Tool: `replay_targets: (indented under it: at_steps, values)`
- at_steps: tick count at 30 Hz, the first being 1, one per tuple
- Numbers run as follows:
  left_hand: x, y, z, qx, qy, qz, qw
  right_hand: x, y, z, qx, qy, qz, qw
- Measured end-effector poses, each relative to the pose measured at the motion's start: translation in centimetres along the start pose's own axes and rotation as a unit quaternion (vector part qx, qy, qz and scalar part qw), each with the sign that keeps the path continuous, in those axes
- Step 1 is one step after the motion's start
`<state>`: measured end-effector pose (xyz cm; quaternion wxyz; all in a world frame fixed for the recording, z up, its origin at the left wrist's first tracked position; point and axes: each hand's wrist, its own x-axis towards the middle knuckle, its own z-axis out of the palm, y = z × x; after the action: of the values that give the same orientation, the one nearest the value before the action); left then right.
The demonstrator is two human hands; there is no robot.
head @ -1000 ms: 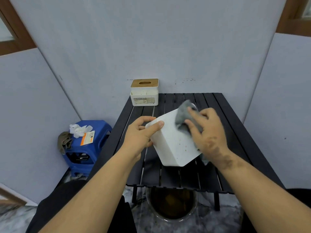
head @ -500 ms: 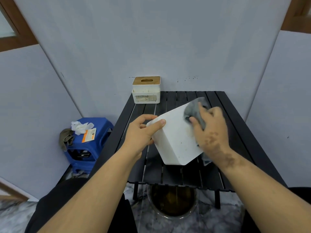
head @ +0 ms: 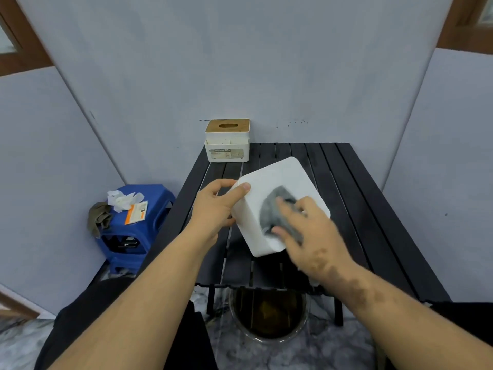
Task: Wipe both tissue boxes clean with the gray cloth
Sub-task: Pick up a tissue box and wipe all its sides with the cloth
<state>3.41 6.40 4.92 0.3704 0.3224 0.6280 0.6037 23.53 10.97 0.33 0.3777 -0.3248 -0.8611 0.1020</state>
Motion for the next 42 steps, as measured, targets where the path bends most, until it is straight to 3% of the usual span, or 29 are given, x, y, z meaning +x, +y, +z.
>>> replay_targets:
  at_steps: [3, 7, 9, 14, 16, 19, 21, 22, 26, 28, 30, 33, 35, 40, 42]
  values:
    - [0.2, 0.1, 0.0, 0.017, 0.000, -0.002, 1.000, -0.2, 0.5, -0.6, 0.001, -0.035, -0.054, 0.998]
    - [0.3, 0.1, 0.0, 0.033, 0.005, -0.001, 0.999, 0.8, 5.2, -1.9, 0.029, 0.055, 0.144, 0.988]
    - [0.4, -0.1, 0.1, 0.032, 0.012, -0.003, 0.999, 0.4, 4.9, -1.7, 0.034, 0.056, 0.185, 0.981]
    - [0.6, -0.2, 0.1, 0.032, 0.012, -0.001, 0.999, -2.2, -0.8, -0.2, 0.038, -0.052, -0.077, 0.995]
    - [0.7, -0.2, 0.0, 0.037, 0.015, -0.006, 0.999, -1.8, 0.9, -0.4, 0.029, -0.057, -0.092, 0.994]
    - [0.7, -0.2, -0.2, 0.042, 0.021, -0.011, 0.999, -0.6, 5.0, -1.7, 0.042, 0.042, 0.078, 0.995]
    - [0.7, -0.2, 0.0, 0.043, 0.021, -0.010, 0.999, -0.5, 5.7, -1.8, 0.059, 0.049, 0.171, 0.982]
    - [0.7, -0.2, 0.1, 0.043, 0.022, -0.009, 0.999, -0.9, 4.8, -1.6, 0.055, 0.042, 0.163, 0.984]
    - [0.8, -0.4, 0.1, 0.047, 0.022, -0.006, 0.999, -3.0, -0.9, -0.2, 0.032, -0.042, -0.060, 0.997]
    - [0.9, -0.2, 0.0, 0.050, 0.016, -0.013, 0.999, -2.5, -0.3, -0.3, 0.023, -0.067, -0.117, 0.991]
    - [0.8, 0.0, -0.1, 0.046, 0.009, -0.020, 0.999, -1.5, 2.2, -0.8, 0.045, -0.009, -0.050, 0.998]
    - [0.7, 0.0, -0.2, 0.052, 0.006, -0.014, 0.999, 0.0, 5.7, -2.3, 0.056, 0.059, 0.183, 0.980]
    - [0.6, -0.1, -0.1, 0.056, 0.009, -0.009, 0.998, 0.0, 5.0, -1.8, 0.035, 0.063, 0.221, 0.973]
    - [0.5, 0.1, -0.1, 0.055, 0.003, -0.004, 0.998, -0.4, -0.8, -0.4, 0.020, -0.017, -0.003, 1.000]
    - [0.2, 0.3, 0.0, 0.056, 0.000, -0.004, 0.998, 0.5, 0.7, -0.8, 0.027, -0.021, -0.021, 0.999]
